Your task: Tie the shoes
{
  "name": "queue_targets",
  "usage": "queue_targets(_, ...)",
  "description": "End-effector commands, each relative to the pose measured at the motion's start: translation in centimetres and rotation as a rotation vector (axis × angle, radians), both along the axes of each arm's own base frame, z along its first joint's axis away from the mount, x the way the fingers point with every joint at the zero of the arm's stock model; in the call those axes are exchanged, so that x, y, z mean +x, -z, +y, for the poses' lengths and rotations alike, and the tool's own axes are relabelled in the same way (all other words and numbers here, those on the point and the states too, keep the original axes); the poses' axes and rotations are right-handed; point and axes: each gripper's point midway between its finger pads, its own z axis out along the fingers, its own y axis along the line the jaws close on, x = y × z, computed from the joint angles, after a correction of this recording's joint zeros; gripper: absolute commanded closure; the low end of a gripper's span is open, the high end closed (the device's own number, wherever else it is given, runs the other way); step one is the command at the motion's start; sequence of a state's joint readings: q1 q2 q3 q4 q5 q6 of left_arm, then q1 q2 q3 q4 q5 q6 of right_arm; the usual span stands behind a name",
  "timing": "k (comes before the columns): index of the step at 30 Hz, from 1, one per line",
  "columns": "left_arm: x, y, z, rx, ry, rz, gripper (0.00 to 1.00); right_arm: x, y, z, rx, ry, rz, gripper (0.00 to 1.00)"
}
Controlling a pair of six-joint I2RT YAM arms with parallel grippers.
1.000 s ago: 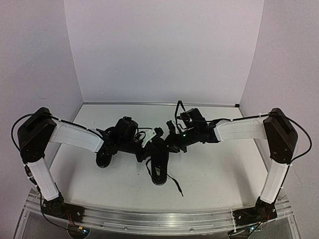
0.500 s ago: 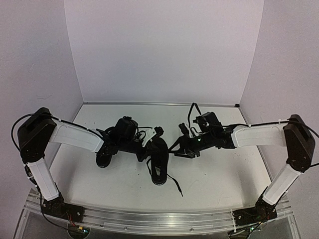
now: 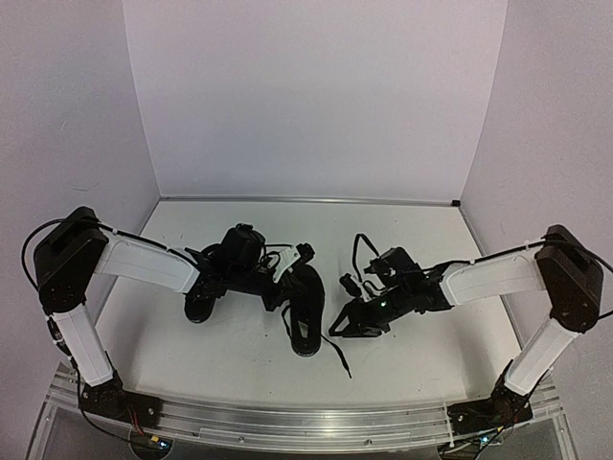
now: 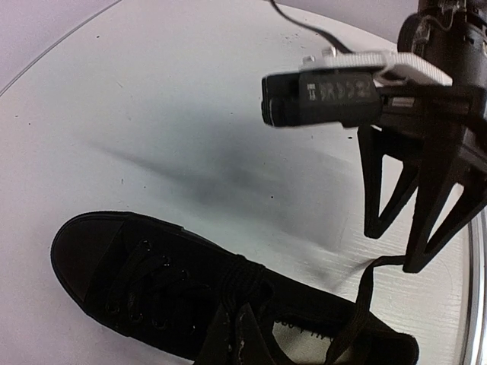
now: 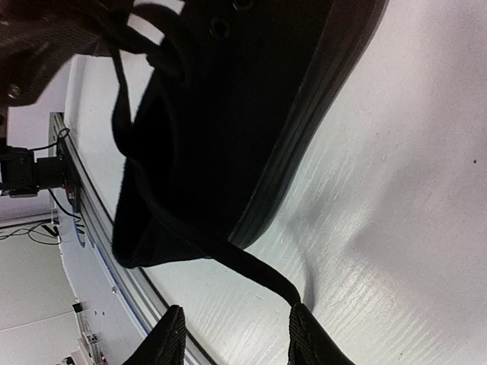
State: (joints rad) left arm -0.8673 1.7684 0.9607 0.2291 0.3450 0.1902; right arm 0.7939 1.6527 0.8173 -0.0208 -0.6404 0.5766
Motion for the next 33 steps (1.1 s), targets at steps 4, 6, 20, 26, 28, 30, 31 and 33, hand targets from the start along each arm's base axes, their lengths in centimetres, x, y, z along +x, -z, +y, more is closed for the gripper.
queue_targets(4,0.8,-2.4,-0.9,-0.062,0.002,-0.047,1.0,0.1,2.3,0.9,-0.138,-0.072,-0.074,0.58)
queue_targets(6,0.8,-2.4,-1.0,-0.063,0.004,-0.047,1.0,-0.3,2.9,1.0,-0.161,-0.091,-0.076,0.59)
queue_targets(20,0.4,-2.8,-0.5,-0.083,0.002,-0.055,1.0,3.1,1.7,-3.7,-0.292,0.134,-0.139,1.0)
queue_targets(26,0.3,-3.0,-0.4,-0.092,0.0,-0.062,1.0,5.1,1.9,-7.7,-0.34,0.273,-0.106,1.0)
queue_targets(28,0.3,-2.9,-0.4,-0.092,-0.001,-0.061,1.0,5.2,2.5,-8.5,-0.357,0.288,-0.086,1.0)
queue_targets(30,0.3,-3.0,-0.4,-0.094,-0.001,-0.063,1.0,4.8,3.0,-8.6,-0.363,0.276,-0.066,0.99)
queue_targets(31,0.3,-2.9,-0.4,-0.095,-0.001,-0.062,1.0,4.6,3.1,-8.3,-0.354,0.258,-0.053,0.97)
queue_targets(33,0.3,-2.9,-0.4,-0.097,-0.001,-0.061,1.0,4.0,3.2,-7.5,-0.322,0.209,-0.025,0.89)
